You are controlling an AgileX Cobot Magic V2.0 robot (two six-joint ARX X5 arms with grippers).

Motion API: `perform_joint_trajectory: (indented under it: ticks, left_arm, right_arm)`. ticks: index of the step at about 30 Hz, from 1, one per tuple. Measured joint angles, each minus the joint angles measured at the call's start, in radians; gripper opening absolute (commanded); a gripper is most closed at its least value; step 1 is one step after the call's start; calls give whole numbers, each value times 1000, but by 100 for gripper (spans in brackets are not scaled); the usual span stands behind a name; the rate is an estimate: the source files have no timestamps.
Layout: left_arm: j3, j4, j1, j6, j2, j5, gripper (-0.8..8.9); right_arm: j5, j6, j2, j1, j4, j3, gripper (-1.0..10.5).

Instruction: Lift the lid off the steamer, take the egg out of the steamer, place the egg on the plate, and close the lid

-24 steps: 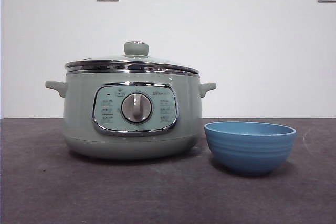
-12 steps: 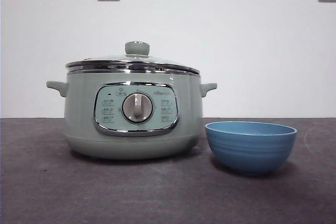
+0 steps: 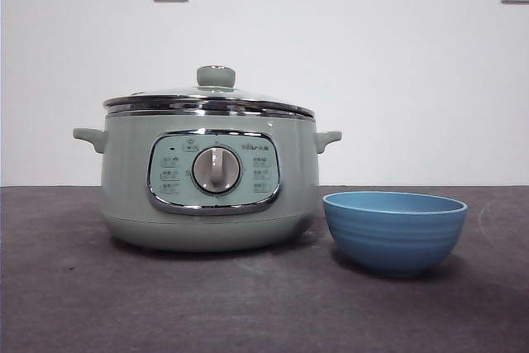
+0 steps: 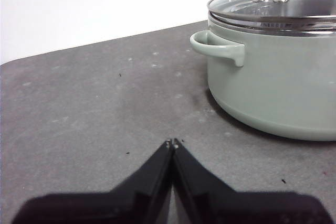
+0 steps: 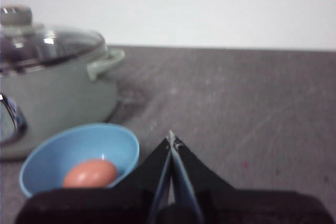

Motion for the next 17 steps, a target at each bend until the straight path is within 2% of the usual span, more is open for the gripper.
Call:
perform_joint_trajectory:
  ticks: [9,17]
  left_arm:
    - [0,0,0,0,0,0,-3]
    - [0,0,0,0,0,0,-3]
  right_arm:
    - [1,46,0,0,-44,2,1]
    - [1,53,0,0,-45,2,1]
